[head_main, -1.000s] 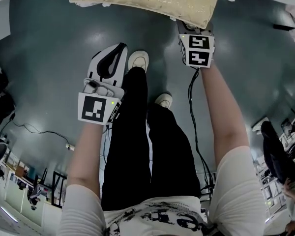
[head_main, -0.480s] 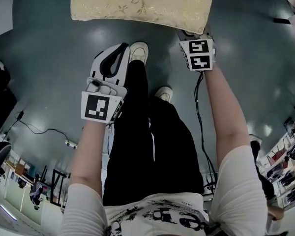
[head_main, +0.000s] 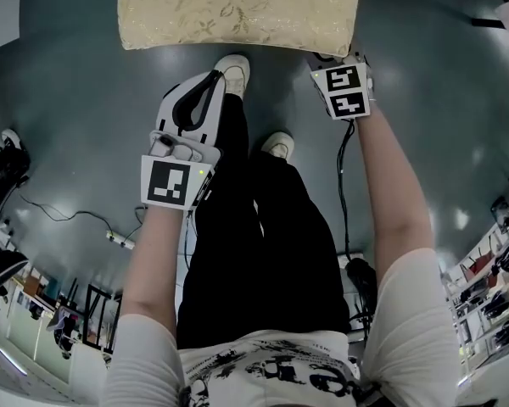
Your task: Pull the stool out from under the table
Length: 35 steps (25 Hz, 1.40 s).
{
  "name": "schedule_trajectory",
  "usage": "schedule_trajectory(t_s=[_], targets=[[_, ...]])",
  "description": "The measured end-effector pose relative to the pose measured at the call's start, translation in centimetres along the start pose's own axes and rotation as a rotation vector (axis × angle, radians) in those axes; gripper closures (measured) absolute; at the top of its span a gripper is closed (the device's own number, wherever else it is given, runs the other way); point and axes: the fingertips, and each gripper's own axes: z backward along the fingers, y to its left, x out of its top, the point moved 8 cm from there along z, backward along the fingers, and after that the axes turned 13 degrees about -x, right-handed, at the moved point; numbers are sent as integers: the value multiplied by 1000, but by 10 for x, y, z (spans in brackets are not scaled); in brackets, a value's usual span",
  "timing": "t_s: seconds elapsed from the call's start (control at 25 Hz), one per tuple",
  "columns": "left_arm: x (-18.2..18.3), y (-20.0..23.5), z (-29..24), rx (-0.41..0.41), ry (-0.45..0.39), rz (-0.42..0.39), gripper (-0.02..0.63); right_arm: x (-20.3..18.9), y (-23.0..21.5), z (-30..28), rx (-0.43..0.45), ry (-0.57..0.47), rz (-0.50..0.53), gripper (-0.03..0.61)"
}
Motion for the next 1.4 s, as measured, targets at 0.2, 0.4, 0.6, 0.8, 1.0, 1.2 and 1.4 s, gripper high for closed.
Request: schedule_trajectory(t_s=[0.2, 0.4, 0.6, 0.8, 1.0, 1.2, 1.4], targets=[[4, -7, -7, 1, 18, 25, 592, 5, -4, 1, 8, -7, 9, 319], [2, -21, -7, -9, 47, 29, 592, 3, -3, 0, -10, 10, -5, 318], [6, -28, -2, 15, 51, 39, 592, -1, -6, 6, -47, 53, 27, 310], [26, -42, -2, 1, 55, 23, 592, -2, -10, 38, -77, 129, 33, 313], [69, -58, 4, 1, 34, 32, 592, 16, -28, 102, -89, 174, -52, 426], [126, -72, 21, 8, 1, 39, 592, 47, -34, 173, -107, 172, -121, 540], [185, -81, 39, 20, -30, 37, 592, 99, -43, 235, -150, 148, -219, 557]])
